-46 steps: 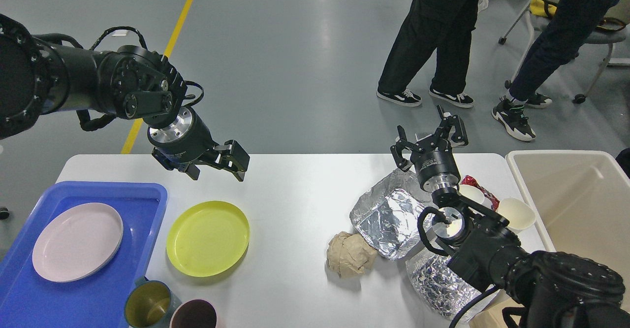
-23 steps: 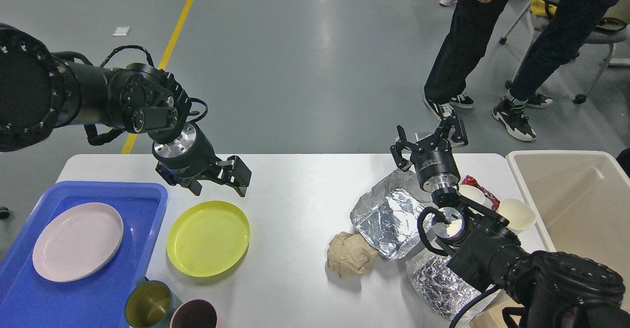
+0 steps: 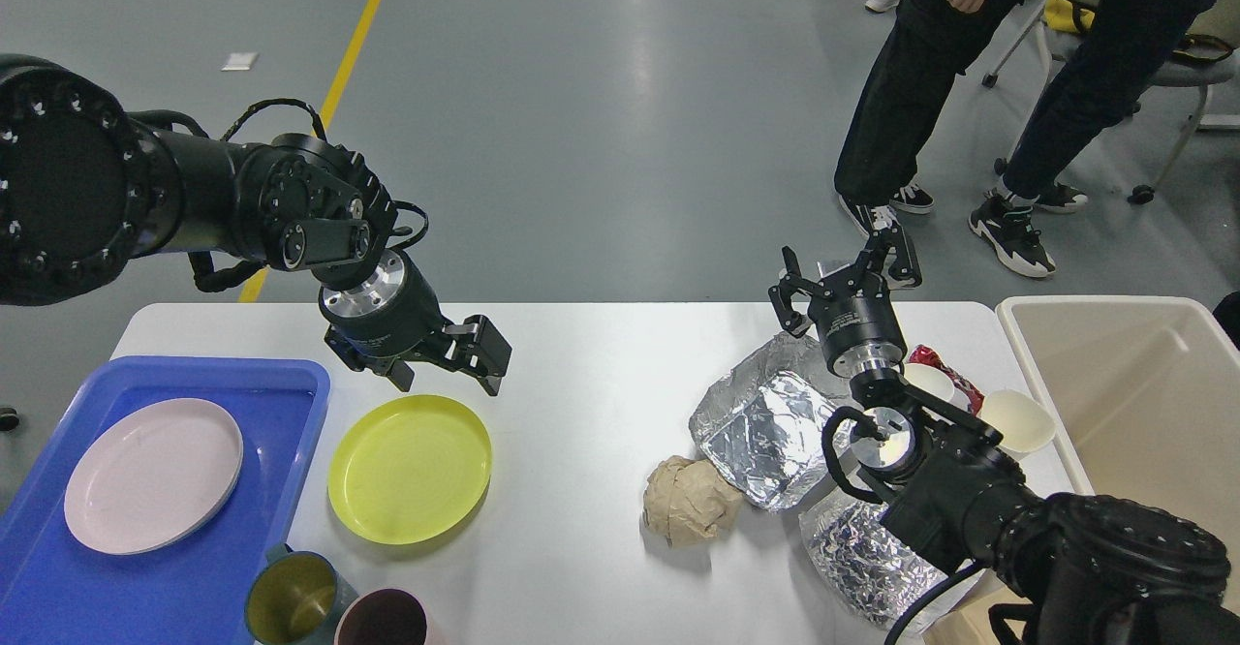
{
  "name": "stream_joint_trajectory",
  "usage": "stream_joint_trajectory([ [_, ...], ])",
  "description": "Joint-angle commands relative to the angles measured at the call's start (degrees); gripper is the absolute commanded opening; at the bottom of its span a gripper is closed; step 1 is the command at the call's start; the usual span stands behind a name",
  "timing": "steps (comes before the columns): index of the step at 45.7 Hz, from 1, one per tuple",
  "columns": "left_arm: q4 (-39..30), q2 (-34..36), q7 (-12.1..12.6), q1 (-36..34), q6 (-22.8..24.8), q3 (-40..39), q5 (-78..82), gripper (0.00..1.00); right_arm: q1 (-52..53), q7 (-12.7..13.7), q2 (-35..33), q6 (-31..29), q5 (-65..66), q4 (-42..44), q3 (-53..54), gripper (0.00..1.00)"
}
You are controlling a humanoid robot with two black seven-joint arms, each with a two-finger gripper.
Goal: Tidy desktop
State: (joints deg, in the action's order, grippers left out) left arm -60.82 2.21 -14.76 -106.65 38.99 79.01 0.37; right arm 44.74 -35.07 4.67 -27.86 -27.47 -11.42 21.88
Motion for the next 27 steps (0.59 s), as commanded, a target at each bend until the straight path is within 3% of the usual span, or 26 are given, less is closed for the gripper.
stream_joint_trajectory([
  [1,0.0,-0.01,0.0,0.57,0.03,0.0,-0.02,0.97,0.0,0.0,-0.01,0.0,-0.04,0.0,0.0,1.0],
  [27,0.0,-0.19,0.0,0.57,-0.06,0.0,-0.02,0.97,0.0,0.0,-0.01,0.0,-0.04,0.0,0.0,1.0],
])
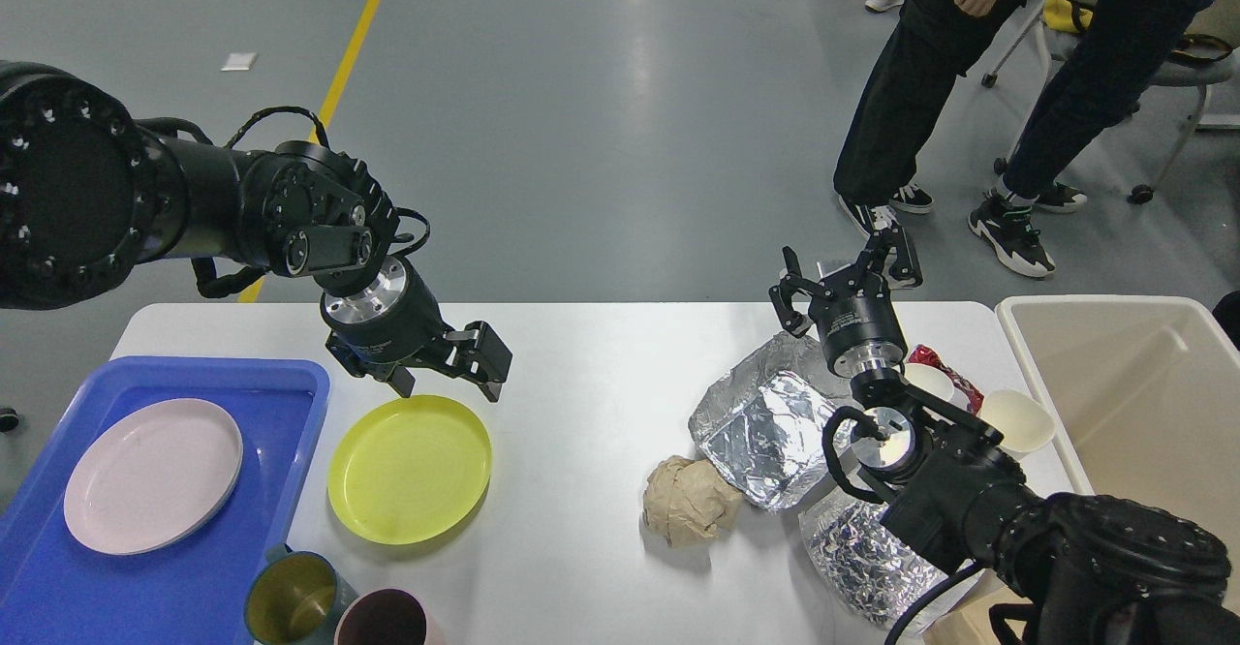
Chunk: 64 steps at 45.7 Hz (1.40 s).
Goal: Tidy desktop
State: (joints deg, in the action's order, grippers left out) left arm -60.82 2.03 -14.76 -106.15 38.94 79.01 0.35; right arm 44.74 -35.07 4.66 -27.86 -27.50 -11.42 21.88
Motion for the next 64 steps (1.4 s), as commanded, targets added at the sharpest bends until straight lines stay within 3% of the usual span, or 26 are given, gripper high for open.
stream_joint_trajectory([
  [1,0.0,-0.01,0.0,0.07,0.0,0.0,0.0,0.97,0.0,0.0,0.08,0.0,-0.01,-0.09,0.0,1.0],
  [38,0.0,-0.01,0.0,-0.2,0.09,0.0,0.0,0.97,0.0,0.0,-0.01,0.0,-0.01,0.0,0.0,1.0],
  [53,-2.1,-1.33,-0.18,1.74,6.15,-0.61,0.09,0.97,0.0,0.0,-0.01,0.0,-0.01,0.0,0.0,1.0],
  [64,-6.94,-1.6,0.7,2.0,7.73,-0.79,0.26,0.97,0.0,0.0,0.08,0.0,0.07,0.0,0.0,1.0],
])
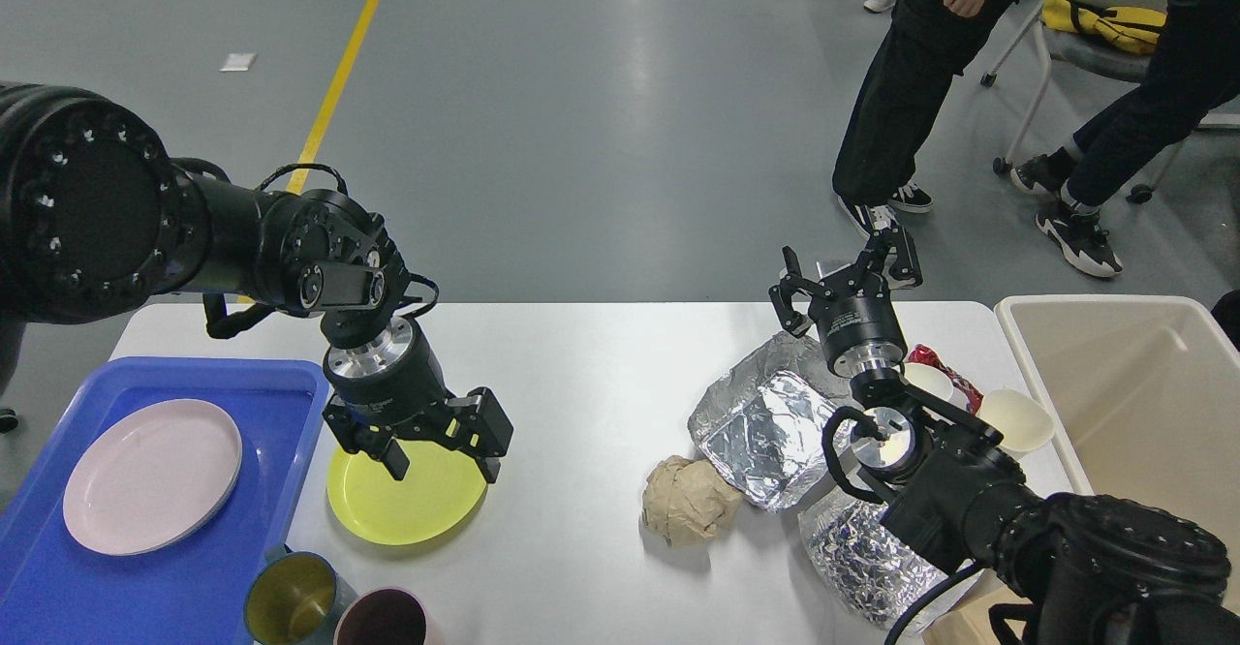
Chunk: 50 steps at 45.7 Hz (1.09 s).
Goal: Tidy desktop
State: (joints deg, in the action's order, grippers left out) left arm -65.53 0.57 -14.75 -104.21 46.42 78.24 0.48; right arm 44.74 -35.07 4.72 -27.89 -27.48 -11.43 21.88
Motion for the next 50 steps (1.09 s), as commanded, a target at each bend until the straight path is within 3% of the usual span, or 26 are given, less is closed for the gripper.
stream_joint_trajectory([
  [1,-3.02,-0.13,1.56,0.06,0.25,0.07,0.13,0.97,0.0,0.0,-0.06,0.03,0.06,0.0,0.0,1.0],
  [8,-6.36,-0.13,9.47,0.49,0.16,0.07,1.1,0.97,0.0,0.0,-0.06,0.03,0.06,0.0,0.0,1.0],
  [12,-8.91,0.05,12.29,0.67,-0.1,-0.01,2.94,0.97,0.0,0.0,0.03,0.03,-0.03,0.0,0.0,1.0],
  [25,-15.5,1.1,13.35,0.41,-3.35,1.91,9.89,0.97,0.0,0.0,-0.06,0.03,0.06,-0.09,0.0,1.0],
  [35,-21.92,2.24,14.23,0.67,-13.89,8.95,9.89,0.96,0.0,0.0,-0.06,0.03,-0.03,-0.09,0.0,1.0],
  [44,-23.06,4.09,14.67,0.85,-16.89,9.3,8.75,0.96,0.0,0.0,-0.06,0.03,0.06,0.0,0.0,1.0],
  [50,-23.15,4.88,14.67,2.08,-21.45,10.88,7.61,0.96,0.0,0.0,-0.06,0.03,0.06,-0.08,0.0,1.0],
])
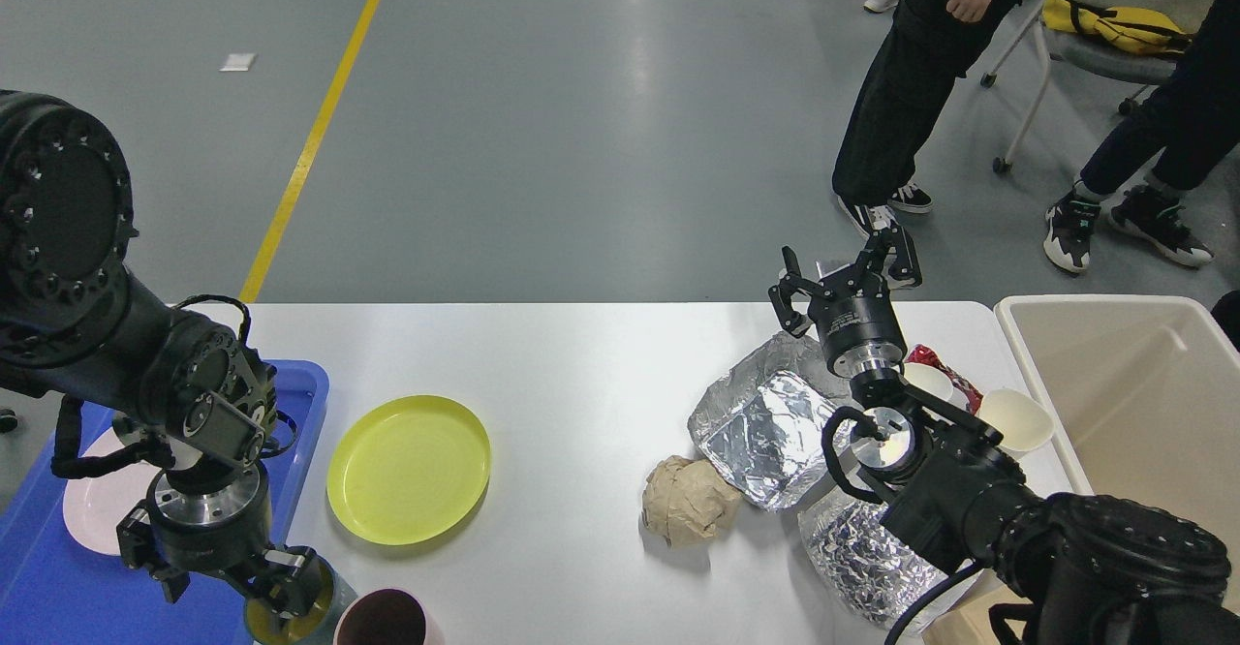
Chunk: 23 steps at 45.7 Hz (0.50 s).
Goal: Tidy desktop
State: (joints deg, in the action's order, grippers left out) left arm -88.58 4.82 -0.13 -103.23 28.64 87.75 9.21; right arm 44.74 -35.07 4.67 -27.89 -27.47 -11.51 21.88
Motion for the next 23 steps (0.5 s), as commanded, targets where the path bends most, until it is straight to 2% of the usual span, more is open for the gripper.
stream_joint_trajectory([
  [1,-0.11,0.54,0.04,1.44,-4.47,1.63,-1.56,0.96,0.0,0.0,-0.01,0.03,-0.04,0.08,0.0,1.0],
  [7,-0.11,0.54,0.12,3.2,-8.6,2.34,-3.94,0.96,0.0,0.0,-0.01,0.03,-0.04,0.0,0.0,1.0],
  [13,-0.02,0.37,0.74,5.05,-10.36,2.16,-4.29,0.96,0.0,0.0,-0.01,-0.06,0.04,0.0,0.0,1.0],
  [23,0.16,0.01,0.83,9.0,-17.13,1.64,-5.35,0.96,0.0,0.0,-0.01,-0.06,0.04,0.0,0.0,1.0],
])
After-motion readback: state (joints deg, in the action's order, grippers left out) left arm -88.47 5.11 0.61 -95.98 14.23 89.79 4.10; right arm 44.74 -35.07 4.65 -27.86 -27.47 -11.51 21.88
